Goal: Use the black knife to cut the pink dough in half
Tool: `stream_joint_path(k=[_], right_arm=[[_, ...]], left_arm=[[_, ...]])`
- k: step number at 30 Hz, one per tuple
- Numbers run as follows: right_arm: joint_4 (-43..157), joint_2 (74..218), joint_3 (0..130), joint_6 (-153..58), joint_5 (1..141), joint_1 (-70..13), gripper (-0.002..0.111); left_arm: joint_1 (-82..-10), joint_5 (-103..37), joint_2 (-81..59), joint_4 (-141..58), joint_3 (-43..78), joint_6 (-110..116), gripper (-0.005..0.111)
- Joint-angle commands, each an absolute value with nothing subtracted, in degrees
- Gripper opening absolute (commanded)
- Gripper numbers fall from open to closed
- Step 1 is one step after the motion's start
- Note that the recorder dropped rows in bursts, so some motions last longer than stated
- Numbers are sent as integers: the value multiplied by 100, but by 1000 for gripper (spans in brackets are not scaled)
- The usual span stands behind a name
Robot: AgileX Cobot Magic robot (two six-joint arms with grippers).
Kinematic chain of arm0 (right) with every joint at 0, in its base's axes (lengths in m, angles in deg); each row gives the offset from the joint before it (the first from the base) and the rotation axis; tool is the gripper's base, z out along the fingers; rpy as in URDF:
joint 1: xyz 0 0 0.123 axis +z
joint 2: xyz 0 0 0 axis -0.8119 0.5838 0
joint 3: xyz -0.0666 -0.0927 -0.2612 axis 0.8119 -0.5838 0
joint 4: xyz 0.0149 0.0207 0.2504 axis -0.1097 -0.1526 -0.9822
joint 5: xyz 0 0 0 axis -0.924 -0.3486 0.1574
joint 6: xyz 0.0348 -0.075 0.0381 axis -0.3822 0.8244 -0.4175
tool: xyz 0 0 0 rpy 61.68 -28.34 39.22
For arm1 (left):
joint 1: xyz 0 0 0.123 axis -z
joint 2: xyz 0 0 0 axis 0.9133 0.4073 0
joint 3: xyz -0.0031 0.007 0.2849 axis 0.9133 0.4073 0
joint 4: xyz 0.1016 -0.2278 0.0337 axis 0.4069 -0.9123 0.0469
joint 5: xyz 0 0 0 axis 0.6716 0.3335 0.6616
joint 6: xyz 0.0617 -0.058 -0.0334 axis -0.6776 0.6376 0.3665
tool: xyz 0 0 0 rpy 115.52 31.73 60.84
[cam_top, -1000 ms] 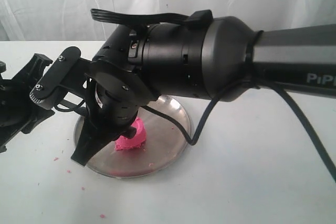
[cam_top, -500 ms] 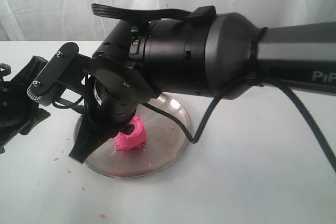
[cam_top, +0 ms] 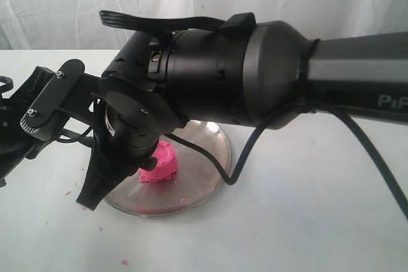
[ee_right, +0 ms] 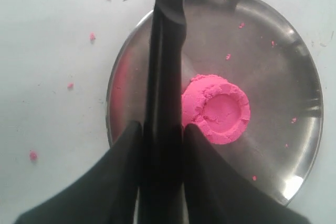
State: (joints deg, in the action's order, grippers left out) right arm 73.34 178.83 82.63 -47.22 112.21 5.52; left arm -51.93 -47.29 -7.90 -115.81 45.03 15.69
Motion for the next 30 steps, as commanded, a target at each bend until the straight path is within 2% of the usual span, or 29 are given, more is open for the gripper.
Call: stream_joint_path(k=[1,3,5,6,8,18,26,30], right_arm=[[7292,17802,8295,-4682,11164,566,0],[7235,17802,8295,-4682,11164,566,0],[7187,17802,8295,-4671,11164,566,0],[7188,17802,8295,-4659,11174,566,0],[7173,17802,8295,-4612,11196,566,0],[7149,17789,8295,-4610,11300,566,2],[7171,17766,8295,-4337,11351,566,38],[7141,17766,8295,-4337,11395,580,51]], left_arm=[[-5182,-4614,-791,-11602,4492,1606,34],[-5182,-4589,-791,-11602,4492,1606,32],[-5182,-4578,-791,-11602,4492,1606,21],[-5182,-4578,-791,-11602,4492,1582,11],[-5182,-4578,-791,-11588,4492,1438,0],[-5182,-4778,-791,-10888,4492,1386,0],[-5182,-4778,-791,-10799,4492,1410,0],[-5182,-4827,-791,-10800,4492,1410,0]])
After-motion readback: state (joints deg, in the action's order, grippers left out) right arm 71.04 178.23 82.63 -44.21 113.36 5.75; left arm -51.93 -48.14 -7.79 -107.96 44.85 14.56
